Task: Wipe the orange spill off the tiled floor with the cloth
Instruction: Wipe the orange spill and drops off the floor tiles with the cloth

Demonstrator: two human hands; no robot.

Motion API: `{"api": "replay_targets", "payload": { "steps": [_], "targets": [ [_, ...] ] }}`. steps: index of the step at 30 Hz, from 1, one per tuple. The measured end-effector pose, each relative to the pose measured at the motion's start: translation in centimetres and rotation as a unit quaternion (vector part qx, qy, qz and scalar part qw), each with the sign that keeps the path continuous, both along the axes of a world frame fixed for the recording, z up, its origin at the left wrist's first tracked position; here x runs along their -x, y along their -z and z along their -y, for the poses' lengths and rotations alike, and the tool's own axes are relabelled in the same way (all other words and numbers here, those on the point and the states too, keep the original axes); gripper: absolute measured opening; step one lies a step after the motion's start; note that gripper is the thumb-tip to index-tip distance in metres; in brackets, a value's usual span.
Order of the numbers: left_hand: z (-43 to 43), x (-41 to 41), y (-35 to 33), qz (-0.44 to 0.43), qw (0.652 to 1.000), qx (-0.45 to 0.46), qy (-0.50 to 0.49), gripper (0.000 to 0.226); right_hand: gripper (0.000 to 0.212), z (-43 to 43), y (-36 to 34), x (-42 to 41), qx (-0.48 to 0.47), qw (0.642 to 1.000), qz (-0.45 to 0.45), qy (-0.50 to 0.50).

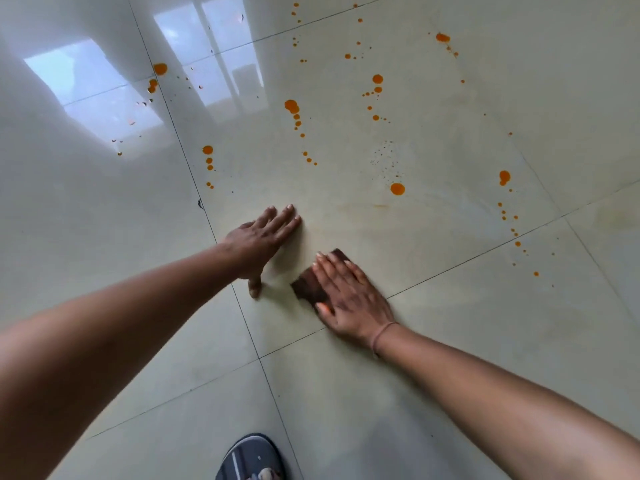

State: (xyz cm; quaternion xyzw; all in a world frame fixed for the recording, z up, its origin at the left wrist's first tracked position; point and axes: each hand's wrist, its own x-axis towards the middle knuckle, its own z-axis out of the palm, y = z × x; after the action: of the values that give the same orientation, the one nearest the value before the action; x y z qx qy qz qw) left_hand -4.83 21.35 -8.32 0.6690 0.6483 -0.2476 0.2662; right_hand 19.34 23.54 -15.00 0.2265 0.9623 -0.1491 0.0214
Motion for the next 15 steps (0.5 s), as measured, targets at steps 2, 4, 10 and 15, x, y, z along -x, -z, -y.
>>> {"api": "replay_targets", "payload": {
  "steps": [2,4,10,15],
  "targets": [
    [0.0,-0.3,0.2,0.007,1.0,-0.001,-0.013,0.163,0.071,-2.1,0.1,-1.8,-0.02,0.999,-0.001,0.048],
    [-0.1,-0.6,0.4,0.02,0.999,-0.001,-0.035,0.16,0.07,-4.1,-0.2,0.6,-0.016,0.98,0.006,0.198],
    [-0.9,-0.1,0.9,0.032,0.997,-0.066,-0.035,0.144,0.072,3.0,-0.7,-1.1,0.01,0.995,0.01,0.102],
    [-4.1,-2.0,0.5,0.06,0.994,-0.091,0.003,0.147,0.071,-2.1,-0.1,-2.1,-0.018,0.953,0.016,0.303]
  ]
}}
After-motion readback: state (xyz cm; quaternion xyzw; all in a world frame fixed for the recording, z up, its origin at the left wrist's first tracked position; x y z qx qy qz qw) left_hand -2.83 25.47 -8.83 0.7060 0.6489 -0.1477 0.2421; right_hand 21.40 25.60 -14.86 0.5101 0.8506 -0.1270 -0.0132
